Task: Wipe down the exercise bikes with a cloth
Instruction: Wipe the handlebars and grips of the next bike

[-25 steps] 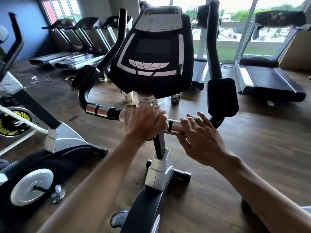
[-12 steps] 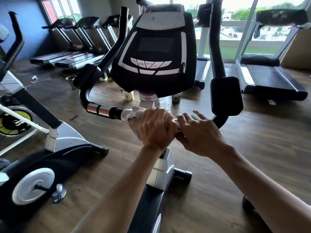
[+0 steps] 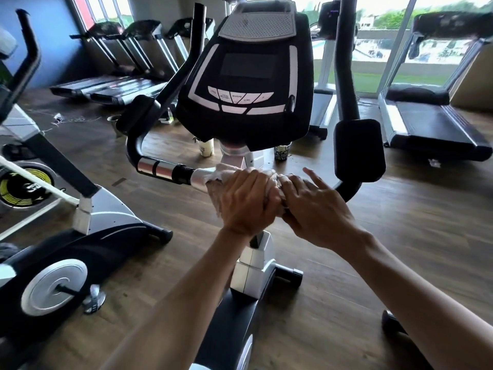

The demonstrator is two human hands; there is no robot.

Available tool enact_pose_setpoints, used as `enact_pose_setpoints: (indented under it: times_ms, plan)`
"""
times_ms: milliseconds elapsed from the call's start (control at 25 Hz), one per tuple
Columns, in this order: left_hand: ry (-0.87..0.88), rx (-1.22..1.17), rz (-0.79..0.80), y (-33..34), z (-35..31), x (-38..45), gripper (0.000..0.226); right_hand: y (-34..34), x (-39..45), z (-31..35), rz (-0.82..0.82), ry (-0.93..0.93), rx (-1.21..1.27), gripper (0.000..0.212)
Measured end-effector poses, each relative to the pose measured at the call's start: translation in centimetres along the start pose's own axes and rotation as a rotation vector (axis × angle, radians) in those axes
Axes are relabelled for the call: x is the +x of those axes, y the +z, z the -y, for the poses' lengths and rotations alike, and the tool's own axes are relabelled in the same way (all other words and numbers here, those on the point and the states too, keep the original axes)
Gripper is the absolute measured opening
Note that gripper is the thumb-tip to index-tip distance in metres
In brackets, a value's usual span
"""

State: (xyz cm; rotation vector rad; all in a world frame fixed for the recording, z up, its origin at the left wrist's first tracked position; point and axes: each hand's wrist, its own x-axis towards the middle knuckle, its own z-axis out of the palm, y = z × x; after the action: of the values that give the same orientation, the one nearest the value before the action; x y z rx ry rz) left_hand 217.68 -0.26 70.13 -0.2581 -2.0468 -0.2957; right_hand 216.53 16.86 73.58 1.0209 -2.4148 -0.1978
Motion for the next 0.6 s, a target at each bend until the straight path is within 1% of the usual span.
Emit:
enact_pose_setpoints:
  times_ms: [80,120,280,360,480,600]
  plan:
    - [0.123,0.062,0.009,-0.9,1.8,0.8,0.033,0.0,-0.1,-0.2,-0.007,-0.014,-0.048,0.067]
    - [0.107,0.093,0.013,-1.4,1.9,1.1,0.032,0.0,-0.1,-0.2,0.010,-0.008,-0.072,0.070]
    - [-0.223,0.101,0.027,-1.3,-1.7,1.3,0.030,0.3,0.0,-0.1,0.041,0.008,-0.040,0.074]
    - [-0.289,0.084,0.004,-0.8,-2.5,0.8,0.030,0.0,0.0,-0.1,0.025,-0.004,0.005,0.073]
    - [-0.331,0.034,-0.009,-0.6,-2.3,1.0,0.034,-0.8,-0.4,-0.4,-0.009,-0.008,0.145,0.071]
    - [-0.331,0.047,-0.014,-0.8,-2.5,1.1,0.036,-2.0,-0.5,-0.9,0.028,-0.011,0.434,0.067]
